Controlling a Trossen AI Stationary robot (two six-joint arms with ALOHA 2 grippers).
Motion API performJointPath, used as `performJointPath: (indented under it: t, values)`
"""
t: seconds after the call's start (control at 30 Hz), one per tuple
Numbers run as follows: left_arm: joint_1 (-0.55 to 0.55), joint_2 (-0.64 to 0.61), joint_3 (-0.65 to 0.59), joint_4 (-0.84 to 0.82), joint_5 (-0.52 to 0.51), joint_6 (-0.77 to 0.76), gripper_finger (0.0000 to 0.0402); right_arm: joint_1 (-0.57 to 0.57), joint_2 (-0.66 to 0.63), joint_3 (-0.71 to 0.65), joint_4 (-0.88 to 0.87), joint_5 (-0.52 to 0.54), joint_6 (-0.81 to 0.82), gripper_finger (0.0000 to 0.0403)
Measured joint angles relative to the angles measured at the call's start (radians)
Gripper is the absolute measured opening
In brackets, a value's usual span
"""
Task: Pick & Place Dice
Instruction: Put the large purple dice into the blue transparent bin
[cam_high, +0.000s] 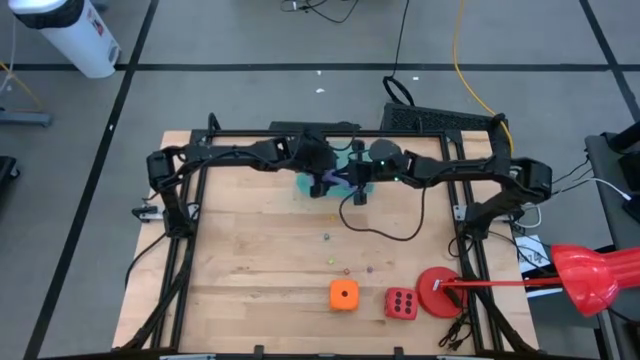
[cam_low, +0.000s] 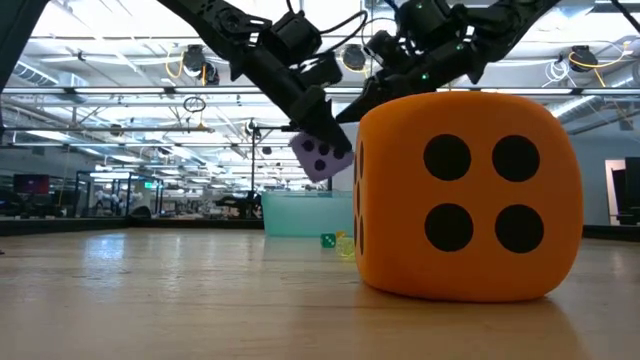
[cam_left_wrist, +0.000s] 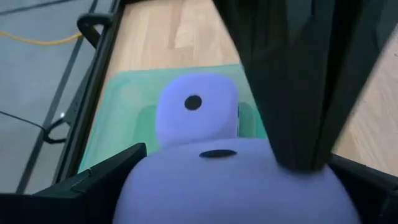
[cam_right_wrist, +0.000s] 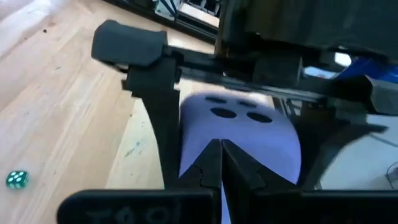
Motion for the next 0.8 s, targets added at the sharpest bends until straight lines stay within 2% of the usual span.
performJointPath:
  t: [0.2,0.37,0.8]
  values:
    - [-0.009,0.003,-0.001,0.038,0.007,0.006,0.0398,-0.015,0.045,0.002,0.021,-0.036,0.010,0.0000]
    - [0.003,0.002,-0.001,0.038,-0.001,-0.017,0.0399,-0.020,0.044,0.002,0.026,-0.026,0.015,0.0000]
    - [0.003,-0.022,0.000,0.104,0.019,-0.037,0.0397,-0.055,0.063,0.000,-0.057,-0.022,0.046,0.0000]
